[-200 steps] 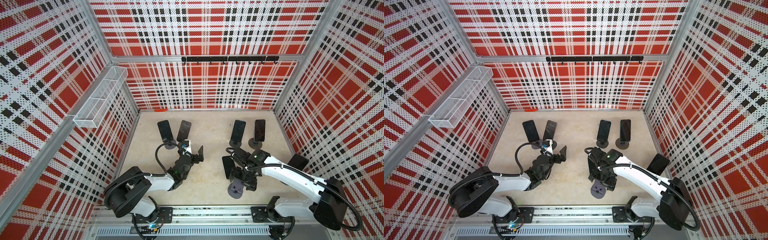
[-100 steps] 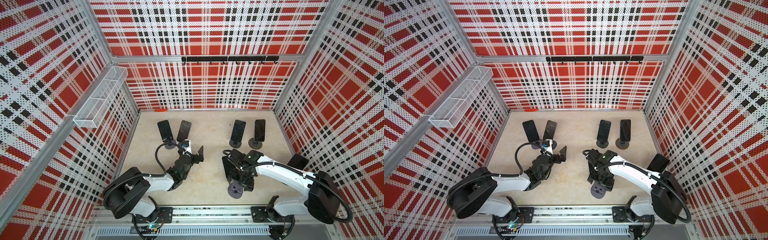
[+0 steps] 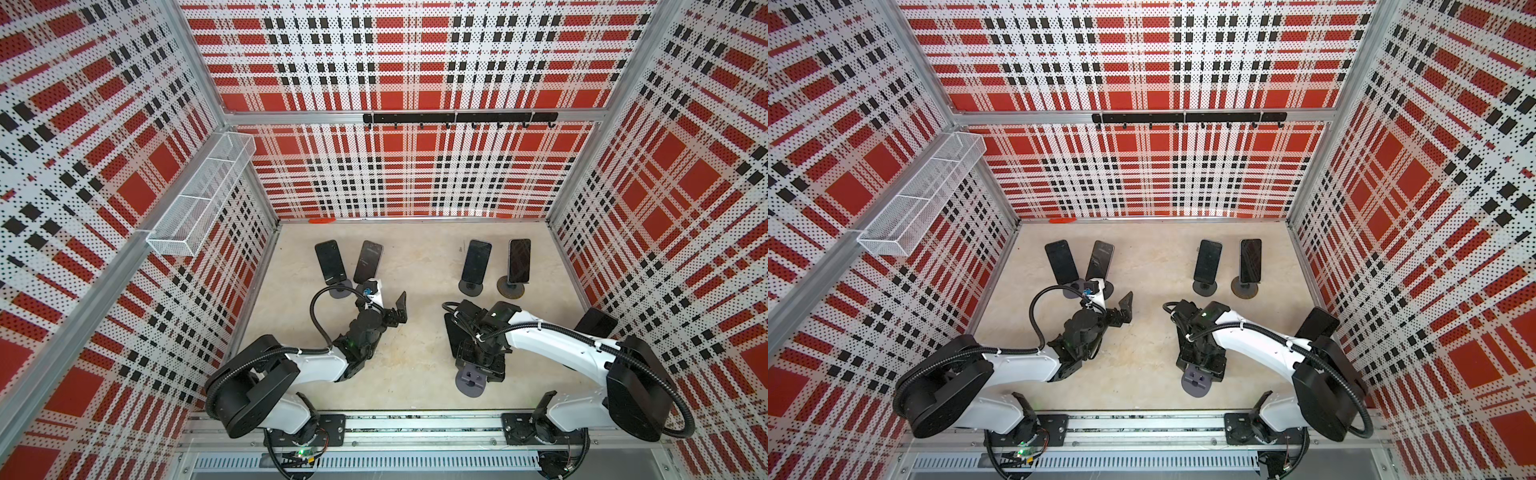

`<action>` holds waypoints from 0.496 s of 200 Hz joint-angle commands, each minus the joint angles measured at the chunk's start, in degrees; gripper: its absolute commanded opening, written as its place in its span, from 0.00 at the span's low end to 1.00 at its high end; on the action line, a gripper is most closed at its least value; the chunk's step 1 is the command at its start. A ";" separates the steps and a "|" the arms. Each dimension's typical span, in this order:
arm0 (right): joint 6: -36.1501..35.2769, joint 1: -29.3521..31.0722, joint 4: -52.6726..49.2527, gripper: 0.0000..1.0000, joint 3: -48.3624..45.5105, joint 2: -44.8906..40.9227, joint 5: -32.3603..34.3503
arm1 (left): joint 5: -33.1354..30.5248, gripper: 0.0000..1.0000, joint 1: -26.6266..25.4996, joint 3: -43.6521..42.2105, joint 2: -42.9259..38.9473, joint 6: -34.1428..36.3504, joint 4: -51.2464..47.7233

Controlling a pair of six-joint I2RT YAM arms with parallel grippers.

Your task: Remove the phone from the phone stand

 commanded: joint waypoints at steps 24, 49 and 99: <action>-1.15 0.43 0.55 0.73 -0.61 0.76 1.21 | -1.39 0.98 -0.11 -0.01 -0.79 -0.26 0.38; -1.14 0.43 0.91 0.65 -0.93 0.91 1.56 | -1.62 0.98 -0.20 -0.31 -1.15 -0.34 0.38; -1.56 0.43 0.52 0.61 0.13 0.06 1.60 | -1.90 0.98 -0.20 -0.35 -1.09 -0.49 0.47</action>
